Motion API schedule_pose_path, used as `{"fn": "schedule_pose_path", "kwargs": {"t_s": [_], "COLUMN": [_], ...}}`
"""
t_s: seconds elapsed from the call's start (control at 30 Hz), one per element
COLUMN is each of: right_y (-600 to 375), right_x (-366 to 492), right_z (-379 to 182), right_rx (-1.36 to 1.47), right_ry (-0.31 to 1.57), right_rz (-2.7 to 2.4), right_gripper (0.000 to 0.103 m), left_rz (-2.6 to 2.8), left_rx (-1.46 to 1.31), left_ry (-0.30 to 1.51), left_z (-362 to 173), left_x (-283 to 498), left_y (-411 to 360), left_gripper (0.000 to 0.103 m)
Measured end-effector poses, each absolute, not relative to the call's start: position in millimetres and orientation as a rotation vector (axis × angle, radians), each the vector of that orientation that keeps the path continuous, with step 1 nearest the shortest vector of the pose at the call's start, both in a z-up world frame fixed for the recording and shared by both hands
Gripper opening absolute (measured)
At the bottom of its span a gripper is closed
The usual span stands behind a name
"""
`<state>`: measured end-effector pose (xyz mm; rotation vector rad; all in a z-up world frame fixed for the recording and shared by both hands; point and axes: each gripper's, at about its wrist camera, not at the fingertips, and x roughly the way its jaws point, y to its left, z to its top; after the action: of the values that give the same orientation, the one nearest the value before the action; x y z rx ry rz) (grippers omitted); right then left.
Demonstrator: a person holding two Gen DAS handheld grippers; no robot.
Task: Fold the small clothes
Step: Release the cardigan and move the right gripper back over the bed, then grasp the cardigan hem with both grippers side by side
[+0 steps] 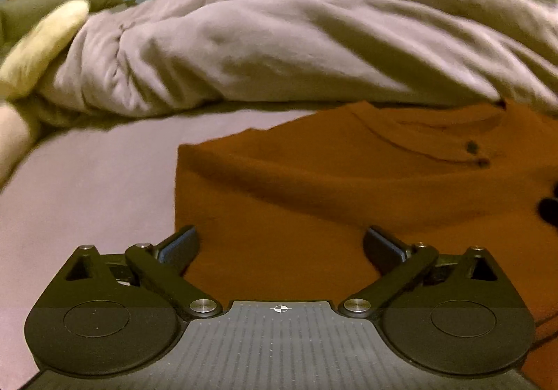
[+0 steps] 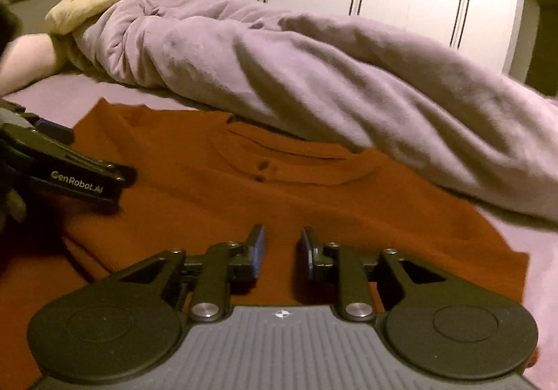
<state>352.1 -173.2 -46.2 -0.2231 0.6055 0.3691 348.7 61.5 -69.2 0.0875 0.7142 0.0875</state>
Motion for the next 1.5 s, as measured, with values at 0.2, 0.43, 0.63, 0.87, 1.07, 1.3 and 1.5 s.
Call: {"fn": "schedule_pose_path", "kwargs": {"t_s": [0.2, 0.43, 0.63, 0.87, 1.07, 1.3, 1.5], "right_y": [-228.2, -270.1, -294.7, -347.3, -357.4, -361.1, -357.3], "right_x": [362.0, 354.5, 328.8, 224.5, 129.0, 81.2, 77.4], "right_z": [-42.5, -41.2, -29.5, -6.6, -9.0, -16.1, -24.5], "right_rx": [-0.189, -0.210, -0.234, 0.101, 0.198, 0.297, 0.361], "right_ry": [0.621, 0.632, 0.686, 0.796, 0.914, 0.992, 1.019], "right_rz": [0.239, 0.110, -0.041, -0.007, 0.048, 0.102, 0.132], "right_gripper": [0.022, 0.046, 0.052, 0.052, 0.049, 0.033, 0.020], "left_rz": [0.105, 0.150, 0.210, 0.085, 0.042, 0.031, 0.070], "left_rx": [-0.006, 0.052, 0.077, 0.069, -0.052, -0.021, -0.094], "left_ry": [0.742, 0.750, 0.746, 0.900, 0.984, 1.039, 1.052], "left_z": [-67.5, -54.9, -40.4, -34.2, -29.5, -35.6, -30.3], "left_x": [348.0, 328.4, 276.5, 175.7, 112.1, 80.1, 77.3], "left_y": [89.6, 102.4, 130.1, 137.1, 142.3, 136.2, 140.8], "left_gripper": [0.103, 0.103, 0.103, 0.103, 0.103, 0.089, 0.073]}}
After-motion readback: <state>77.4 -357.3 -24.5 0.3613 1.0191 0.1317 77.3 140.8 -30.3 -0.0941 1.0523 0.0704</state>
